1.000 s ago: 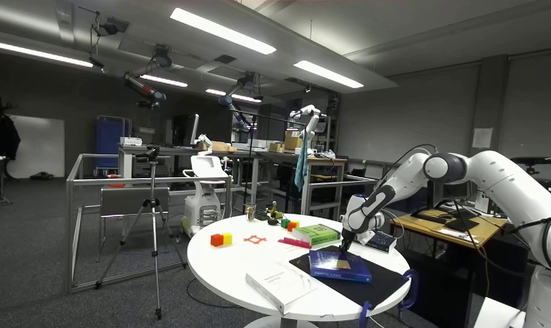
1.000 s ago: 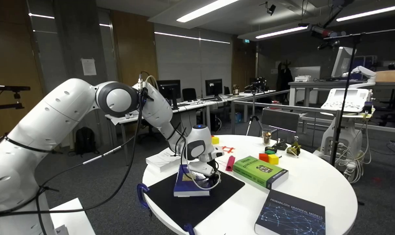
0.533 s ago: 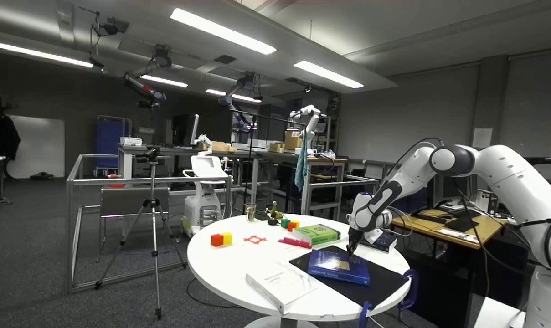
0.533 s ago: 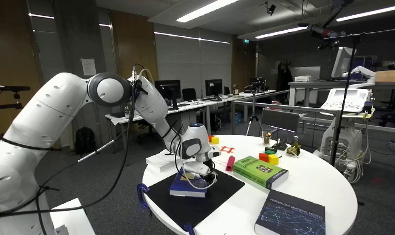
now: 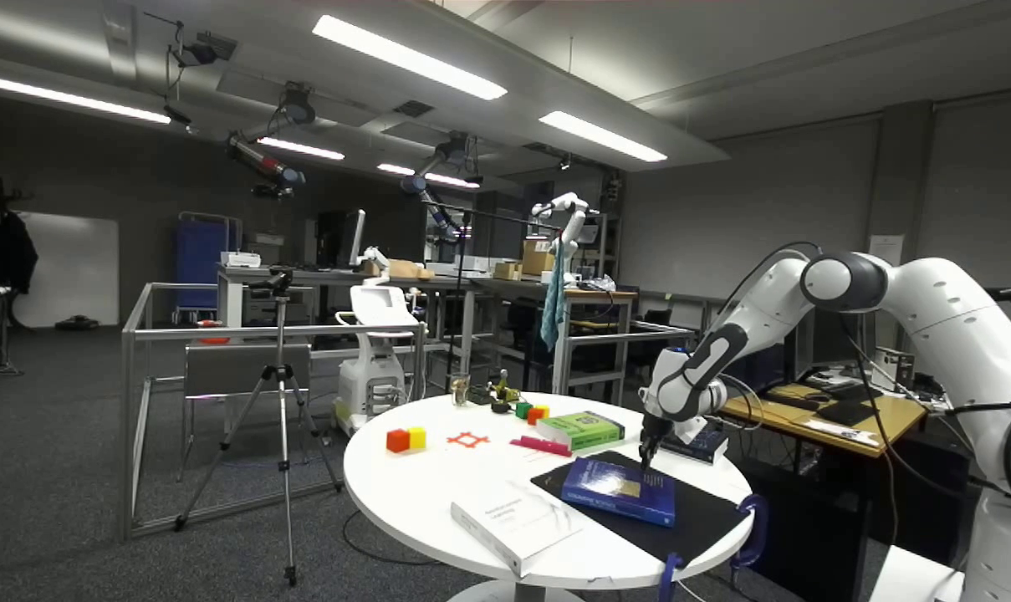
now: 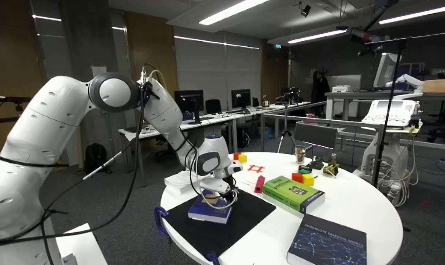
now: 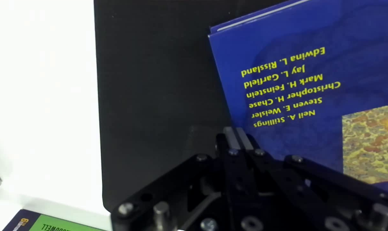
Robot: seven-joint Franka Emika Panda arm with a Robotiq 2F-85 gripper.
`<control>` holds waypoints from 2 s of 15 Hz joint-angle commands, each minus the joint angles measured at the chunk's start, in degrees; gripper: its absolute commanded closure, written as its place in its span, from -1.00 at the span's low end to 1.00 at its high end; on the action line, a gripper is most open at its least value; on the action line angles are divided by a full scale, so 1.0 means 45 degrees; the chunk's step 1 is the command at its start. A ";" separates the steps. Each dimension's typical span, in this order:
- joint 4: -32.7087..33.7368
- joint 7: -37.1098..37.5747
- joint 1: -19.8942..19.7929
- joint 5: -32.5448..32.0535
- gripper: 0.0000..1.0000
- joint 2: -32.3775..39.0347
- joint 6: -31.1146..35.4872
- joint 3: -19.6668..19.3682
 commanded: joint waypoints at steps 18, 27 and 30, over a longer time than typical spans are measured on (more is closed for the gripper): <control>-0.1624 0.2315 0.2446 -0.2709 1.00 -0.0239 0.2516 -0.2951; -0.1741 0.1765 0.2348 -0.2759 1.00 -0.0228 0.2597 -0.2612; -0.1784 0.1554 0.2131 -0.2657 1.00 -0.0339 0.2809 -0.2229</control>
